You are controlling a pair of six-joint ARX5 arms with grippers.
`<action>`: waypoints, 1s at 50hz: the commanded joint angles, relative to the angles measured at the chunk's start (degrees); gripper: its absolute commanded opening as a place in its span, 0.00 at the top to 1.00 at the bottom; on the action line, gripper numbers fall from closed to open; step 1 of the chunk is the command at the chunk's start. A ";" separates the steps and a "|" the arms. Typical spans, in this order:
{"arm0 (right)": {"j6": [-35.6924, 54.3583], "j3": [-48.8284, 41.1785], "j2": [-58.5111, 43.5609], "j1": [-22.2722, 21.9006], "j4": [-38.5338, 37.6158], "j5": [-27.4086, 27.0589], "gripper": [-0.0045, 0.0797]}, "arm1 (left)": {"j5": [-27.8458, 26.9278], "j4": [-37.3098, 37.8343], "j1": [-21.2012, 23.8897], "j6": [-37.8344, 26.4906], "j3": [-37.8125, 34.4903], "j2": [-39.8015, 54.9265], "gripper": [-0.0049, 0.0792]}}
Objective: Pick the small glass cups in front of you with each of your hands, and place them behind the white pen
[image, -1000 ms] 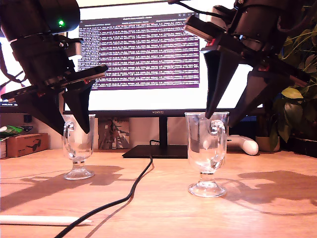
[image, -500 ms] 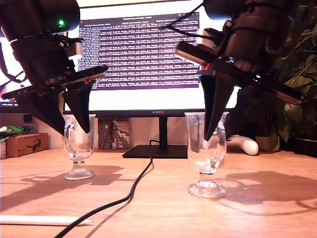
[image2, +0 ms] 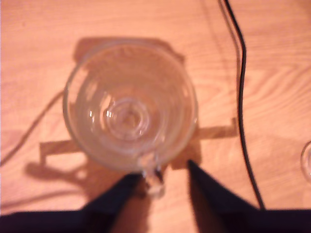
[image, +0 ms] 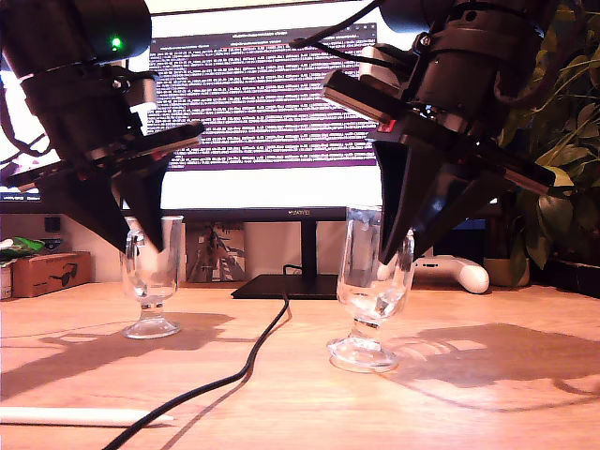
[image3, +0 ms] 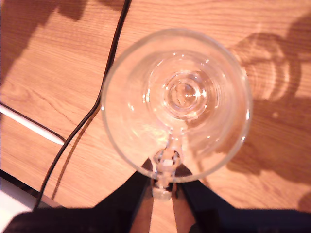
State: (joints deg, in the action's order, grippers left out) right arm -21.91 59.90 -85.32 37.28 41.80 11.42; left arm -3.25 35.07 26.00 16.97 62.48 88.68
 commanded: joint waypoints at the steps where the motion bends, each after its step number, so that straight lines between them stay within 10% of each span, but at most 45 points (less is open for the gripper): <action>1: 0.98 0.02 -0.02 0.52 -0.81 0.11 0.96 | 0.76 0.00 -0.22 -0.98 0.90 0.96 0.82; 9: 1.40 0.02 -0.02 0.52 -1.36 0.11 0.96 | 0.74 0.17 -0.57 -2.14 0.87 0.96 0.97; 50: 10.05 6.56 0.04 0.57 4.92 -1.51 0.96 | 3.91 5.64 -0.70 -6.97 1.44 -3.98 0.97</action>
State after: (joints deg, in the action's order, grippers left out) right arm -12.36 65.60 -85.32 37.26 46.83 9.87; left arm 0.54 40.95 25.39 10.28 63.22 86.85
